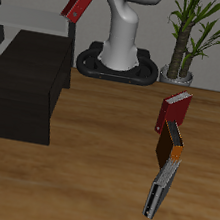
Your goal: Place the right red book flat on top of the shelf
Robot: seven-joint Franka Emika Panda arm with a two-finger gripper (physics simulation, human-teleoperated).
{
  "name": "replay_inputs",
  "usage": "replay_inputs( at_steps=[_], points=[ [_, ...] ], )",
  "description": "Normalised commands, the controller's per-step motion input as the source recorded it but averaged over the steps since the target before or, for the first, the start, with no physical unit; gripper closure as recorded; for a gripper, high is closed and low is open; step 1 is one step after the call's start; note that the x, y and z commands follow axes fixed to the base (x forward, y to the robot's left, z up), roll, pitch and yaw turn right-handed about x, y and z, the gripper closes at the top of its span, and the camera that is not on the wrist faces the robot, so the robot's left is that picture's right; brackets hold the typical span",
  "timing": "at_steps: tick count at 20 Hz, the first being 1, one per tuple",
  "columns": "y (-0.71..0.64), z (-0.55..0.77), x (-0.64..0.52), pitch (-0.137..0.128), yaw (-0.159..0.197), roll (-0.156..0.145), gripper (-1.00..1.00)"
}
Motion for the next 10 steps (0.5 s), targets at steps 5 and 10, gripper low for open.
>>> replay_inputs(
  at_steps=[5, 10],
  points=[
    [-0.13, 0.09, -0.05, -0.031, -0.013, -0.101, 1.00],
    [-0.27, 0.04, 0.10, -0.025, -0.015, -0.175, 1.00]
  ],
)
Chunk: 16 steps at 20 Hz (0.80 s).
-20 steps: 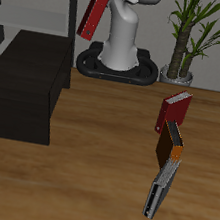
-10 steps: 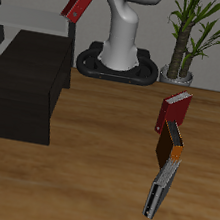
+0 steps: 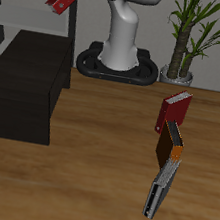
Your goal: Place the right red book flat on top of the shelf
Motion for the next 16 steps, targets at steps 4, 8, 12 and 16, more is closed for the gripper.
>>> replay_inputs(
  at_steps=[4, 8, 12, 16],
  points=[
    [-0.17, -0.02, 0.09, 0.023, -0.011, -0.062, 1.00],
    [-0.51, -0.14, 0.31, 0.039, -0.031, -0.187, 1.00],
    [-0.25, -0.13, 0.17, 0.029, -0.004, -0.078, 1.00],
    [-0.13, -0.07, 0.09, 0.010, -0.016, -0.061, 1.00]
  ],
)
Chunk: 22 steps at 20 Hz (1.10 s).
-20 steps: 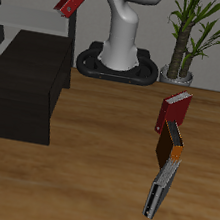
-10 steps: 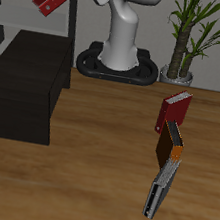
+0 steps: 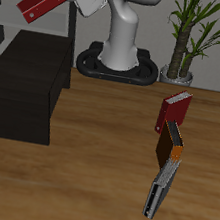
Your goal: Place the right red book flat on top of the shelf
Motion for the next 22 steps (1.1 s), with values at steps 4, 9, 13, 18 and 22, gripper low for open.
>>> replay_inputs(
  at_steps=[4, 9, 13, 18, 22],
  points=[
    [-0.18, -0.15, 0.19, 0.026, 0.003, -0.051, 1.00],
    [-0.08, -0.21, 0.19, 0.042, 0.012, 0.004, 1.00],
    [0.04, -0.28, 0.17, 0.043, 0.015, 0.008, 1.00],
    [-0.06, -0.24, 0.15, 0.049, 0.006, -0.025, 1.00],
    [-0.23, -0.22, 0.15, 0.058, -0.007, -0.065, 1.00]
  ],
)
